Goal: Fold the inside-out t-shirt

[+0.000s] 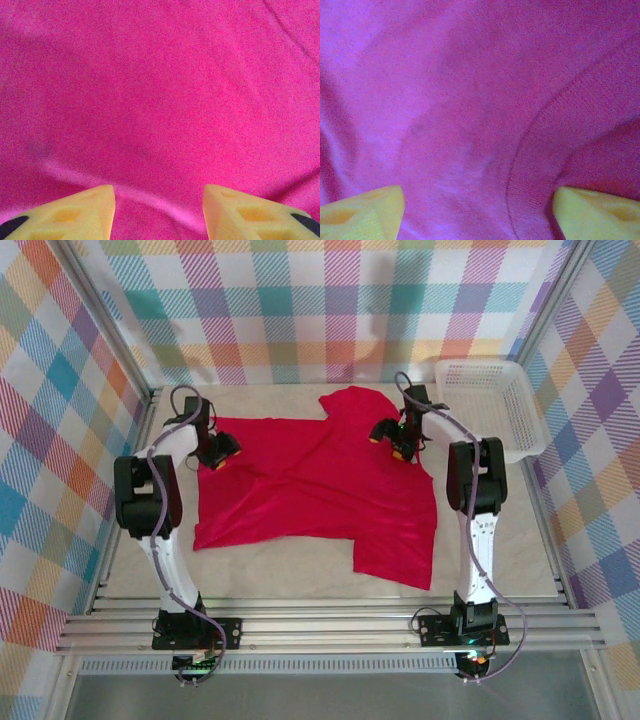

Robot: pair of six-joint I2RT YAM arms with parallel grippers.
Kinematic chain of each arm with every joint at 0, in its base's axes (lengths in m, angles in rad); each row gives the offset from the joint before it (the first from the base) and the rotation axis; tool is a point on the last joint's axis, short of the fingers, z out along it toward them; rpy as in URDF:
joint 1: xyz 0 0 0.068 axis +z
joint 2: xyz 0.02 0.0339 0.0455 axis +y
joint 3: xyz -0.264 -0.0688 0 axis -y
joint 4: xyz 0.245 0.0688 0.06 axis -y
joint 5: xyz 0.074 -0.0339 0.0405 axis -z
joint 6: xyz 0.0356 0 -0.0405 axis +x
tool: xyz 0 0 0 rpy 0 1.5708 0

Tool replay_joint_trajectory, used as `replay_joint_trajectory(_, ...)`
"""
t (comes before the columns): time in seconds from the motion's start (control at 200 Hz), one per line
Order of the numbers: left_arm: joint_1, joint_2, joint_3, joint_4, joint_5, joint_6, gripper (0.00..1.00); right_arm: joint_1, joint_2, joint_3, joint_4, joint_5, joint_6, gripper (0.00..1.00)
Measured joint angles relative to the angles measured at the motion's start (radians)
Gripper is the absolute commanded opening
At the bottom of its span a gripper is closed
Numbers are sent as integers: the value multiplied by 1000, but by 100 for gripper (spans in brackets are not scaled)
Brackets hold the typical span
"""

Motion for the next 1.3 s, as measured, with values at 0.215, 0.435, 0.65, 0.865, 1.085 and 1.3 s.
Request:
replay_joint_trajectory(0.215,7,278,384,-55,8,2,51,-59,116,185,-27,-14,28,80)
replay_joint_trajectory(0.435,8,376,559,-94,42,40,51,-106,195,343,-107,2,32,78)
replay_joint_trajectory(0.65,8,223,362,-78,40,48,51,-106,196,413,-176,-15,26,79)
replay_joint_trajectory(0.865,8,-435,-206,-52,-67,19,48,-49,-138,64,-117,-49,14,80)
replay_joint_trajectory(1.085,58,-872,-623,-51,-99,-16,40,19,-521,-411,49,-145,35,75)
replay_joint_trajectory(1.3,74,-866,-896,-44,-57,-71,38,84,-628,-731,106,-159,45,74)
